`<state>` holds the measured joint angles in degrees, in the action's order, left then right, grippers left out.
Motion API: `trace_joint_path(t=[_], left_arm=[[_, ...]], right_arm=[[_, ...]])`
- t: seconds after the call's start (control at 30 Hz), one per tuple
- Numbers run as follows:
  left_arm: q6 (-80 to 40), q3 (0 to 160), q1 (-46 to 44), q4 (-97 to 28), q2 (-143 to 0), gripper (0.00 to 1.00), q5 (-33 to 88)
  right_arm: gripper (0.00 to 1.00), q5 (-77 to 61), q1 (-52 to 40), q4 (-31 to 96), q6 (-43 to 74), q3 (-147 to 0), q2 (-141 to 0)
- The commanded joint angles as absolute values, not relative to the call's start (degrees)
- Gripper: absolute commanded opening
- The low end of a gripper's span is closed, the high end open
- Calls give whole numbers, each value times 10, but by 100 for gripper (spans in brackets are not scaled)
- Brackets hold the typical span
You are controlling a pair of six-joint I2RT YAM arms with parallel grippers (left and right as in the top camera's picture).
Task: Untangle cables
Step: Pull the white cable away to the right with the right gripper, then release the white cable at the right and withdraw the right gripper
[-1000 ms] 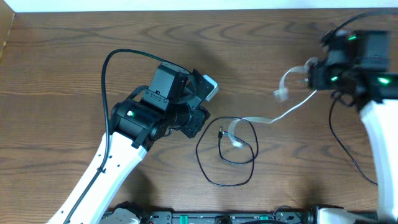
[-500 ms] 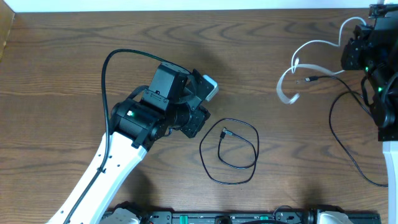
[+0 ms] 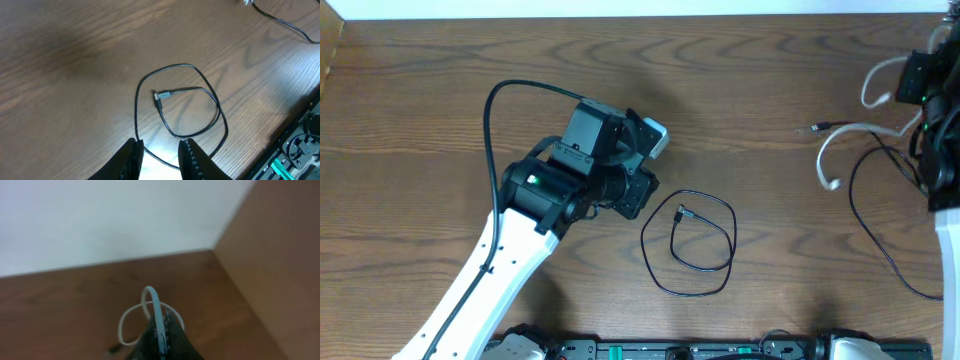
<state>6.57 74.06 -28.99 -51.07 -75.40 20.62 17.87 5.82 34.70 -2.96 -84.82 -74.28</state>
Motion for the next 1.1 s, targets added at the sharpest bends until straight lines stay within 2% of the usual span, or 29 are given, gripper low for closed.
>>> trace_joint_path(t=[0.0, 0.27, 0.37, 0.4, 0.43, 0.5, 0.63, 0.87, 1.07], left_arm=[[53, 741, -291, -514, -775, 29, 200], [52, 741, -291, -525, -809, 29, 200], [52, 741, -291, -526, -815, 29, 200], [52, 741, -291, -526, -816, 29, 200], [52, 741, -291, -524, -816, 29, 200], [53, 741, -291, -521, -816, 29, 200], [52, 741, -291, -520, -816, 29, 200], [45, 741, -291, -520, -816, 30, 196], [-52, 741, -290, -520, -817, 35, 74]], right_arm=[[1, 237, 94, 359, -22, -855, -780], [1, 236, 229, 399, 67, -855, -852], [1, 183, 267, 400, 85, -855, -857], [4, 151, 275, 399, 85, -855, -857], [17, 109, 282, 399, 85, -855, -858], [49, 21, 292, 399, 85, -855, -859], [84, -142, 290, 425, 85, -855, -860], [88, -246, 264, 514, 75, -853, -867], [90, -246, 208, 606, 2, -852, -891]])
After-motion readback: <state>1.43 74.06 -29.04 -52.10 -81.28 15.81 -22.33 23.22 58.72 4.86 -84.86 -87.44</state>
